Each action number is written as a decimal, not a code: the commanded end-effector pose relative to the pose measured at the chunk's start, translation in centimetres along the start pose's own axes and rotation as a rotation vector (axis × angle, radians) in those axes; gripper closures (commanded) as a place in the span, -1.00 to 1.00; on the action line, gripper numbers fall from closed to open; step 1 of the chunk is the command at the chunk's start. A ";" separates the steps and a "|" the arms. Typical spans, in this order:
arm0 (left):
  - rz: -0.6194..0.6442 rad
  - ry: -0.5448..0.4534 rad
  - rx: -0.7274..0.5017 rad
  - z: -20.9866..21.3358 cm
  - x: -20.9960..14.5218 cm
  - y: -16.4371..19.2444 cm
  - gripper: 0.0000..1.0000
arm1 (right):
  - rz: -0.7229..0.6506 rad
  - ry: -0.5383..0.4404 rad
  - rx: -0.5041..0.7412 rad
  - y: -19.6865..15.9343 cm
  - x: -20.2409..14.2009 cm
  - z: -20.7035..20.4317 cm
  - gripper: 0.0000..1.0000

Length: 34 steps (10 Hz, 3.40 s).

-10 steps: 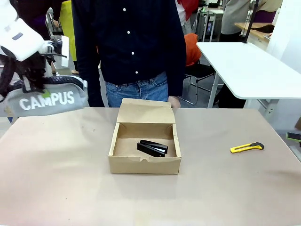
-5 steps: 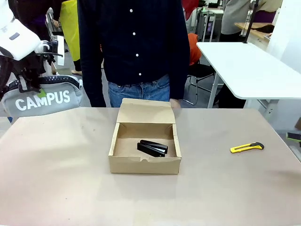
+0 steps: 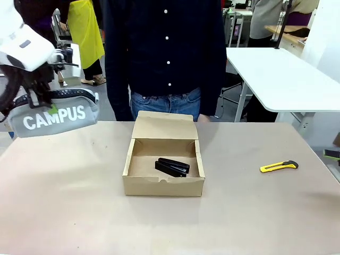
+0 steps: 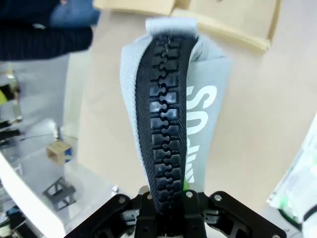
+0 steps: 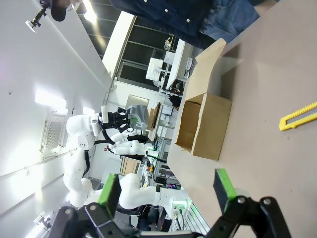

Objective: Pack the items into the box.
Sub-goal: Pick up the item specified by the human and place it in the Mailer Box.

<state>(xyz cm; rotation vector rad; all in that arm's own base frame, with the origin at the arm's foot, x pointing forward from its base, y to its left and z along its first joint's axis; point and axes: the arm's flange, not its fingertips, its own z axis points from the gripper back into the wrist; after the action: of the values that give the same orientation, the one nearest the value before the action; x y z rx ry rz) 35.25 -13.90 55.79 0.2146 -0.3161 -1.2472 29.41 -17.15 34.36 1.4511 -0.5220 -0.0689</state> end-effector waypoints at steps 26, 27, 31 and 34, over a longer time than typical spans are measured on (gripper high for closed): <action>-0.281 -0.015 -0.194 -21.3 23.3 -9.2 0.06 | 0.002 0.012 0.005 0.3 -0.3 0.2 -1.00; -0.289 -0.007 -0.192 -21.3 23.2 -9.2 -0.32 | 0.002 0.012 0.005 0.3 -0.3 0.2 -1.00; -0.285 -0.009 -0.183 -20.9 23.2 -9.1 -0.80 | 0.002 0.012 0.005 0.3 -0.3 0.2 -1.00; -0.287 -0.023 -0.178 -20.5 23.1 -9.0 -1.00 | 0.002 0.012 0.005 0.3 -0.3 0.2 -1.00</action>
<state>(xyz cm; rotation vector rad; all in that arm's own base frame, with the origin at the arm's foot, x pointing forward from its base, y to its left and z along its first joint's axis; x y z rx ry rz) 41.25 -39.25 35.74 0.0910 -0.1895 -1.5613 29.41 -17.16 34.35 1.4514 -0.5218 -0.0693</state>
